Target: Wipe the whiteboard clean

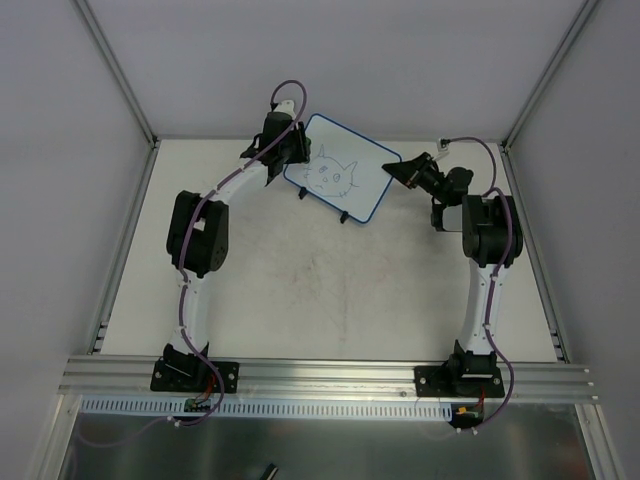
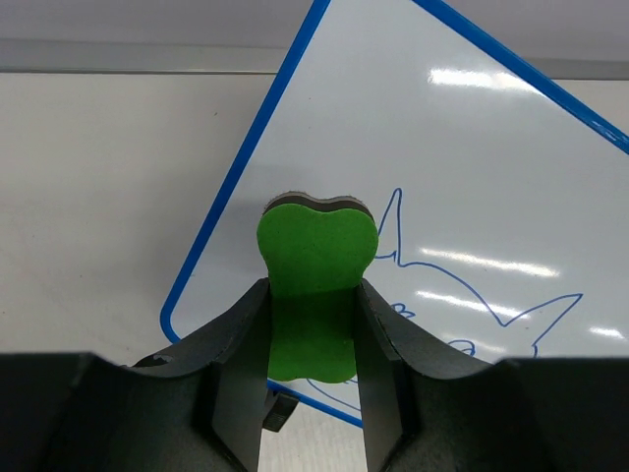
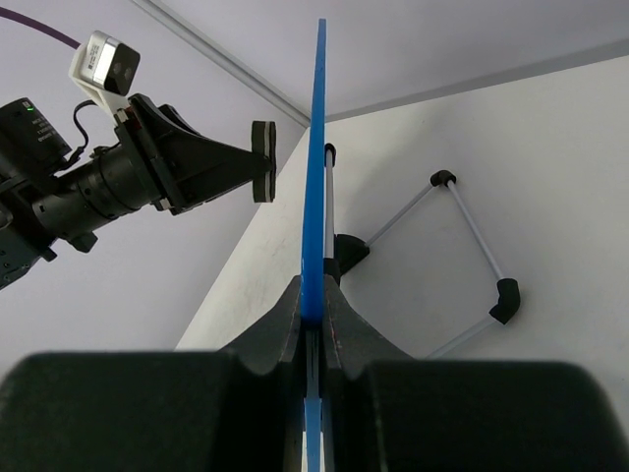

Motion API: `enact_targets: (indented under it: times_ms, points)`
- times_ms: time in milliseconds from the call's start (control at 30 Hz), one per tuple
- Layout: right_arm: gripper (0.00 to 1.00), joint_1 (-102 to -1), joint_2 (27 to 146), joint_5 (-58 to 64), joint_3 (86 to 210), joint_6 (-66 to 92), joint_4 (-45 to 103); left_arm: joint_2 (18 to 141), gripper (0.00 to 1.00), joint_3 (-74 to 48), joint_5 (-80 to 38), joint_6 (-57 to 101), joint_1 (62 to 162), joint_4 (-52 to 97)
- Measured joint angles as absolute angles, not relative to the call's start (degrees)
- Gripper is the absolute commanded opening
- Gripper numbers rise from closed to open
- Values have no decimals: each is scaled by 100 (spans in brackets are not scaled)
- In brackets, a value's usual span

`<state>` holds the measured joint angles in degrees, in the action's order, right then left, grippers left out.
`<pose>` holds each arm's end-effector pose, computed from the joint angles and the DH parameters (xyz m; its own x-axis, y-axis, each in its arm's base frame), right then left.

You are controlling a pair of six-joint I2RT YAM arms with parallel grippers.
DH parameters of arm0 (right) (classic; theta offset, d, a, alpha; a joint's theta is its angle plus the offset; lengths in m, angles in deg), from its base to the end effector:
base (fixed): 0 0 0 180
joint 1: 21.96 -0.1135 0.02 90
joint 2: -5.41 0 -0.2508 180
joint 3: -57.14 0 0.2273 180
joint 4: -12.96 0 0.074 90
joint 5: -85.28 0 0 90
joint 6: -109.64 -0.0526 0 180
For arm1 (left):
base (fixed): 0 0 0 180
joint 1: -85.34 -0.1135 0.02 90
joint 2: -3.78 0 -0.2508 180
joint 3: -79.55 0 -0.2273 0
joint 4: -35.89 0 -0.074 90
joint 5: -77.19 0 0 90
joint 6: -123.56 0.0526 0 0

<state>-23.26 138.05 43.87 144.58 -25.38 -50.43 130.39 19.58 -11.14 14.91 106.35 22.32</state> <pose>0.4524 0.0497 0.1707 -0.2939 0.4613 -0.8371 -0.7349 0.4510 0.5065 0.4806 -0.1829 0.2452 -0.4111 -0.1845 -0.8927 0.2125 0.9329 -0.2907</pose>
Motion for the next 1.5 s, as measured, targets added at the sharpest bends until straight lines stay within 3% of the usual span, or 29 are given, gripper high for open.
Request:
enact_targets:
  times_ms: [867,1500]
  points:
    - [0,-2619,13145,3996,13367,-2171,-5209,12857,0,2078,-1256,1176,10633,2294]
    - [0,-2678,13053,3939,13217,-2114,-5211,13581,0,2480,-1260,874,10633,2322]
